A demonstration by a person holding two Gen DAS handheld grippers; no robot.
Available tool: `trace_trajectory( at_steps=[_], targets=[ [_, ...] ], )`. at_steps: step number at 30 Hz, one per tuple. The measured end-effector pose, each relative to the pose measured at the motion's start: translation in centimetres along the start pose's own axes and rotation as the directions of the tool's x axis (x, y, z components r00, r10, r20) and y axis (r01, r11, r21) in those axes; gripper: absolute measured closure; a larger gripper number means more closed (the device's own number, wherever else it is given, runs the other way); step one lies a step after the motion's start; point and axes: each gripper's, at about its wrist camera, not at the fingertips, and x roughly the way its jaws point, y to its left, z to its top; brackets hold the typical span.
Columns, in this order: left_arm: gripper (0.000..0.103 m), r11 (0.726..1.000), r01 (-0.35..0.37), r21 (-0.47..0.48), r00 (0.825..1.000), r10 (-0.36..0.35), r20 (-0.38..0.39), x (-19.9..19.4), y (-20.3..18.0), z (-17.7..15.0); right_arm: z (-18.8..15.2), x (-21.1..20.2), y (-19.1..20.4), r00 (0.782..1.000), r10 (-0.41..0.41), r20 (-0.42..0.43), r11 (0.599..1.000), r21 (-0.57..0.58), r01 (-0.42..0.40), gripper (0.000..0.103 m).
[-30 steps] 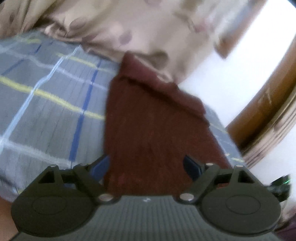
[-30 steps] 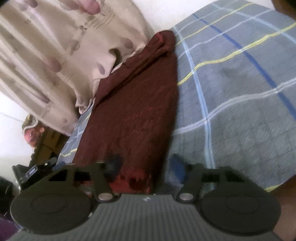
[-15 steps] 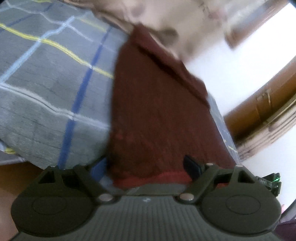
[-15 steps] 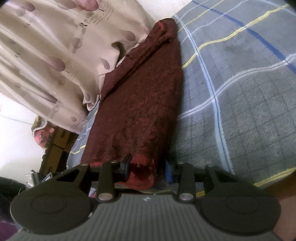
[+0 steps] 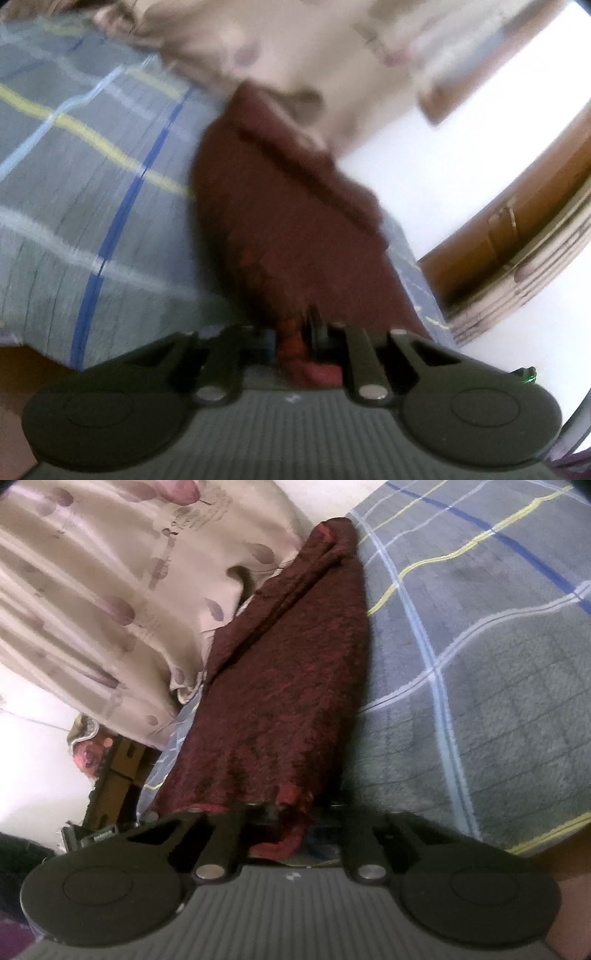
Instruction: Fold small clothes
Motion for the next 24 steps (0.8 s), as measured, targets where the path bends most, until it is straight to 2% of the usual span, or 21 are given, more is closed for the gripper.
trace_trajectory(
  at_steps=[3, 7, 14, 24],
  targets=[
    [0.088, 0.999, 0.037, 0.007, 0.998, -0.037, 0.050, -0.6, -1.2, 0.7, 0.1, -0.4, 0.2, 0.998, 0.051, 0.037, 0.998, 0.023, -0.052, 0.089],
    [0.088, 0.997, 0.051, 0.051, 0.993, -0.056, 0.107, -1.2, -3.0, 2.2, 1.3, -1.4, 0.9, 0.986, 0.131, 0.108, 0.989, 0.055, -0.137, 0.089],
    [0.088, 0.993, 0.053, 0.104, 0.979, -0.073, 0.191, -1.3, -4.7, 5.9, 5.5, -2.2, 2.6, 0.958, 0.215, 0.188, 0.974, 0.035, -0.226, 0.089],
    [0.088, 0.989, -0.010, 0.151, 0.961, -0.032, 0.275, 2.4, -5.2, 12.8, 15.1, 0.2, 5.2, 0.944, 0.226, 0.240, 0.974, -0.061, -0.217, 0.089]
  ],
)
